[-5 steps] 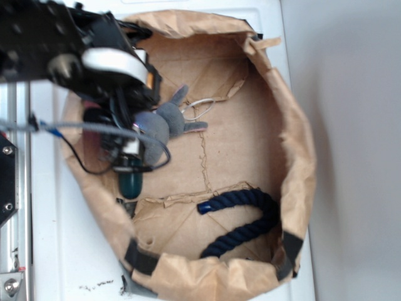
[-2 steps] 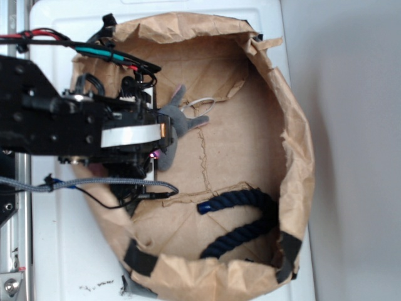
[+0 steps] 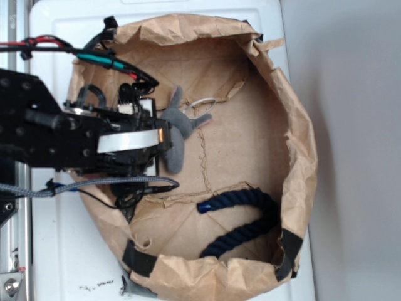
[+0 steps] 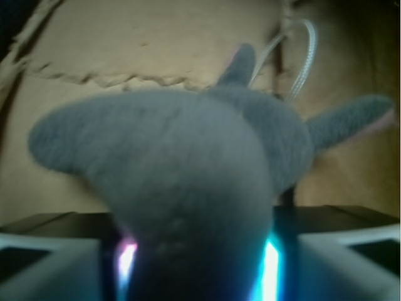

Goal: Grab the gray animal.

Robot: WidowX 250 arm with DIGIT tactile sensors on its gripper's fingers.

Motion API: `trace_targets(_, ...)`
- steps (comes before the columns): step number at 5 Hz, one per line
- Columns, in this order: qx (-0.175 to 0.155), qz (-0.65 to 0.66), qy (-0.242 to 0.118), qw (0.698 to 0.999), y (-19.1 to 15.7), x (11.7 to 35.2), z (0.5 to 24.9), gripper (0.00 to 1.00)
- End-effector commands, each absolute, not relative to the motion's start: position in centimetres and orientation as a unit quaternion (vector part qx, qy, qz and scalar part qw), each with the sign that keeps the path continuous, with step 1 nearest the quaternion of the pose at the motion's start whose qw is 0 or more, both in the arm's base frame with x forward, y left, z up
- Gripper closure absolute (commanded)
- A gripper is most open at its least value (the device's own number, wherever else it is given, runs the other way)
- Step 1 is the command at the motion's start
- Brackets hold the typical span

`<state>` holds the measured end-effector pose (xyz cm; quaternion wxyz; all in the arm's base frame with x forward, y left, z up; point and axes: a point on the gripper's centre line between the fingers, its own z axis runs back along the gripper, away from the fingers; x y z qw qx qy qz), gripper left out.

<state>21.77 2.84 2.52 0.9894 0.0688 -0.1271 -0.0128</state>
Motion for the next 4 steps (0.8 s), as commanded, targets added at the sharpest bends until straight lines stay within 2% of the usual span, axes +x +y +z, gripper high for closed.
trace_targets(1,0.006,0.002,-0.106,0.994,2.6,22.6,9.7,1.00)
trace_targets(2,-0.009,0.032,-0.100,0.994,1.3,23.7,14.7,1.00)
trace_targets(3,-0.017,0.039,-0.091,0.995,0.2,24.8,17.3,1.00)
trace_targets(4,-0.004,0.051,-0.106,0.993,-0.3,25.4,17.0,1.00)
